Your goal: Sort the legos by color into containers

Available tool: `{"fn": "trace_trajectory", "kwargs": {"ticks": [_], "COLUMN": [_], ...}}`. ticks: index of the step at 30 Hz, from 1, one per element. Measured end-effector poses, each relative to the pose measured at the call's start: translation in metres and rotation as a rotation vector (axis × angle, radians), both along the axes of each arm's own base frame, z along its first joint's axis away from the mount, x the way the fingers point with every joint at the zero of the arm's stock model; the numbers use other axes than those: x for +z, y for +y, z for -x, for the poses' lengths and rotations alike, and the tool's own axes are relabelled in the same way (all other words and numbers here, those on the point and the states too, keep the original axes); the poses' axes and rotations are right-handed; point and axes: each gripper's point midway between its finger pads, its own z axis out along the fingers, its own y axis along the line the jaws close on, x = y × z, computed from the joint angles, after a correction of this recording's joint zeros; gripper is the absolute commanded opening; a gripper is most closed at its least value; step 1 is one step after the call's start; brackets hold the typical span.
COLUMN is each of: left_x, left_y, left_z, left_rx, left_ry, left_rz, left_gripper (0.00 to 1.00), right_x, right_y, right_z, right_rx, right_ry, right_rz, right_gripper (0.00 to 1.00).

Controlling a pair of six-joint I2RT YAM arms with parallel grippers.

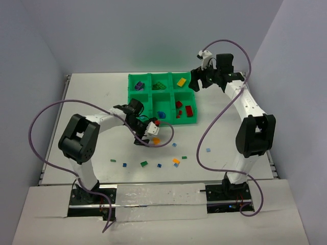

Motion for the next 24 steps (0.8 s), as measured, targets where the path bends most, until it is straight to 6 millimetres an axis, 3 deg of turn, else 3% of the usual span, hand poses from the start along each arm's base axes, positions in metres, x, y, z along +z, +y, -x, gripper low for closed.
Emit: {"fn": "trace_trajectory", "kwargs": {"ticks": [12,17,24], "left_x": [-0.010,-0.013,-0.019], "left_y": [-0.018,-0.021,-0.018], "left_z": [-0.005,-0.001,0.001], "left_rx": [-0.057,-0.073,-0.083], "left_ry": [0.006,0.018,0.028], "left_rz": [-0.051,-0.078,-0.112], "left_gripper": [0.75,0.67,0.67], "right_x": [0.013,0.010,0.000], "right_y": [-0.006,-0.008,-0.010], "right_z": [0.012,0.013,0.017], "right_rx": [-0.012,-0.013,-0.015], "right_ry": [-0.028,-0.022,0.005], "right_rz": [0.029,0.036,0.042], "right_gripper": [0.89,0.89,0.89]}}
